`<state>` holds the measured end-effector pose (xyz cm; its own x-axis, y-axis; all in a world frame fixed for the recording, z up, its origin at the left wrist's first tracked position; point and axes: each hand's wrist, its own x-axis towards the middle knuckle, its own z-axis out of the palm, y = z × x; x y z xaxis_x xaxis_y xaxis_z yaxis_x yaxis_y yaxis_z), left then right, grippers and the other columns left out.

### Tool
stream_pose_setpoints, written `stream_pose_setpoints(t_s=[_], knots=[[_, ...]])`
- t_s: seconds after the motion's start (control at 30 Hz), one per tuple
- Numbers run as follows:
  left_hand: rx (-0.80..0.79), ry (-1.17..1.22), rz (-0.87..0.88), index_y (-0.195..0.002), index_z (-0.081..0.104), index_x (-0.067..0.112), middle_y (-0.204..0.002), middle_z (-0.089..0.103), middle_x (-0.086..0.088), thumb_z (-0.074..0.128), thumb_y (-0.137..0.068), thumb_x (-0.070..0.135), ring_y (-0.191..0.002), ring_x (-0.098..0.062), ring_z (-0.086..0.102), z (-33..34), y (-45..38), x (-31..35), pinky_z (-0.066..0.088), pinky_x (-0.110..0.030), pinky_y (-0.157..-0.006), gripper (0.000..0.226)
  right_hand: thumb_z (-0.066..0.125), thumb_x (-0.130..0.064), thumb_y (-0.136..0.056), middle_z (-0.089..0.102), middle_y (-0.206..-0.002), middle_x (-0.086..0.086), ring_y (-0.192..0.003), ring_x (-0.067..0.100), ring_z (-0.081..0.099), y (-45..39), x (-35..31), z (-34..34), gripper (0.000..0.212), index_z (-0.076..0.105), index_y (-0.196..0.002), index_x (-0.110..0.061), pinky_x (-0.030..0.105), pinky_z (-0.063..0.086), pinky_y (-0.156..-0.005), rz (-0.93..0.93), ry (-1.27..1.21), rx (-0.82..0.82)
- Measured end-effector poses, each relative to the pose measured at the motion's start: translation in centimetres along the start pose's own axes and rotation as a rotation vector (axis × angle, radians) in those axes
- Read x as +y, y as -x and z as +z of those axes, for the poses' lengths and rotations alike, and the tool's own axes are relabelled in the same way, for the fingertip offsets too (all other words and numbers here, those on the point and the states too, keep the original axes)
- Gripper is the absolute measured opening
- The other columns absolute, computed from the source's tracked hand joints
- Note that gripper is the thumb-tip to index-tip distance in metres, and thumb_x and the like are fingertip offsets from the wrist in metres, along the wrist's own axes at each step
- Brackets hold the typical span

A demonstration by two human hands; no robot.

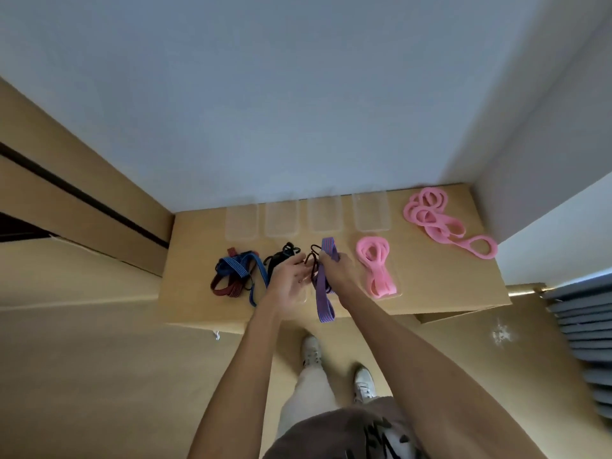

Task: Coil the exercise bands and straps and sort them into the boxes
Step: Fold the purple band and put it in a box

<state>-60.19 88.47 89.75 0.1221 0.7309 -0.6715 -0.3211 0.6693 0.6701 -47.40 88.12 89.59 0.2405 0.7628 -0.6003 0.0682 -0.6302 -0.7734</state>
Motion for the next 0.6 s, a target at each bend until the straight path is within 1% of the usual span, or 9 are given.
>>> stream_pose_setpoints(t_s=[0.07,0.13,0.2,0.23,0.3,0.33,0.4,0.43,0.6], knots=[[0.023,-0.023,0.048,-0.118,0.059,0.0,-0.1,0.066,-0.014,0.047,-0.099,-0.008,-0.091,-0.025,0.066,-2.0,0.4,0.3,0.054,-0.043,-0.091,0.023,0.056,-0.03,-0.093,0.062,-0.073,0.004,-0.063,0.02,0.06,0.4,-0.7,2.1,0.018,0.058,-0.085,-0.014,0.026,0.043,-0.049,-0.016,0.036,-0.039],[0.067,-0.104,0.077,-0.123,0.059,-0.004,-0.104,0.067,-0.017,0.049,-0.1,-0.007,-0.096,-0.029,0.066,-4.0,0.3,0.8,0.054,-0.05,-0.097,0.025,0.056,-0.026,-0.09,0.063,-0.078,0.001,-0.073,0.022,0.06,0.5,-1.4,4.3,0.009,0.058,-0.087,-0.018,0.032,0.049,-0.06,-0.031,0.073,-0.079],[0.11,-0.162,0.093,-0.118,0.062,-0.006,-0.101,0.065,-0.017,0.051,-0.098,-0.007,-0.094,-0.029,0.066,-6.1,0.1,1.7,0.057,-0.05,-0.093,0.023,0.058,-0.023,-0.086,0.064,-0.084,-0.002,-0.082,0.023,0.061,0.3,-1.7,6.7,0.008,0.059,-0.093,-0.019,0.036,0.05,-0.074,-0.039,0.108,-0.108],[0.128,-0.168,0.101,-0.112,0.065,-0.004,-0.095,0.066,-0.016,0.053,-0.097,-0.008,-0.089,-0.027,0.067,-7.2,-0.2,2.4,0.059,-0.046,-0.087,0.02,0.06,-0.021,-0.085,0.063,-0.084,-0.004,-0.085,0.023,0.061,0.1,-1.9,8.1,0.01,0.059,-0.094,-0.021,0.035,0.05,-0.076,-0.046,0.129,-0.115],[0.158,-0.186,0.113,-0.103,0.069,0.004,-0.079,0.068,-0.007,0.055,-0.095,-0.01,-0.075,-0.019,0.069,-9.8,-0.8,4.0,0.061,-0.039,-0.074,0.021,0.063,-0.02,-0.082,0.064,-0.084,-0.003,-0.086,0.023,0.062,-0.4,-2.2,11.1,0.013,0.061,-0.095,-0.021,0.036,0.049,-0.077,-0.06,0.16,-0.125],[0.176,-0.204,0.114,-0.106,0.069,0.005,-0.076,0.066,-0.003,0.055,-0.095,-0.01,-0.072,-0.018,0.067,-11.1,-1.4,4.6,0.062,-0.041,-0.076,0.023,0.064,-0.021,-0.082,0.066,-0.086,-0.001,-0.086,0.024,0.063,-0.7,-2.3,12.7,0.016,0.063,-0.098,-0.019,0.036,0.049,-0.077,-0.063,0.173,-0.127],[0.22,-0.255,0.096,-0.117,0.068,0.004,-0.081,0.063,-0.004,0.054,-0.095,-0.008,-0.078,-0.022,0.064,-13.9,-2.8,5.7,0.057,-0.05,-0.087,0.028,0.066,-0.025,-0.083,0.069,-0.093,0.002,-0.09,0.024,0.064,-1.4,-2.4,16.1,0.025,0.064,-0.107,-0.017,0.035,0.049,-0.077,-0.048,0.203,-0.111],[0.238,-0.294,0.09,-0.119,0.068,0.004,-0.082,0.062,-0.004,0.053,-0.095,-0.008,-0.079,-0.023,0.063,-15.3,-3.7,6.2,0.056,-0.051,-0.088,0.03,0.067,-0.027,-0.083,0.069,-0.096,0.003,-0.091,0.024,0.065,-1.7,-2.6,17.8,0.029,0.064,-0.11,-0.017,0.034,0.049,-0.077,-0.033,0.215,-0.096],[0.232,-0.579,0.129,-0.093,0.072,0.022,-0.077,0.066,-0.005,0.051,-0.089,-0.009,-0.077,-0.026,0.063,-21.5,-8.2,8.1,0.056,-0.046,-0.082,0.038,0.066,-0.027,-0.081,0.07,-0.101,0.007,-0.09,0.026,0.065,-4.1,-2.1,25.4,0.038,0.06,-0.118,-0.017,0.036,0.054,-0.077,0.042,0.283,-0.007]])
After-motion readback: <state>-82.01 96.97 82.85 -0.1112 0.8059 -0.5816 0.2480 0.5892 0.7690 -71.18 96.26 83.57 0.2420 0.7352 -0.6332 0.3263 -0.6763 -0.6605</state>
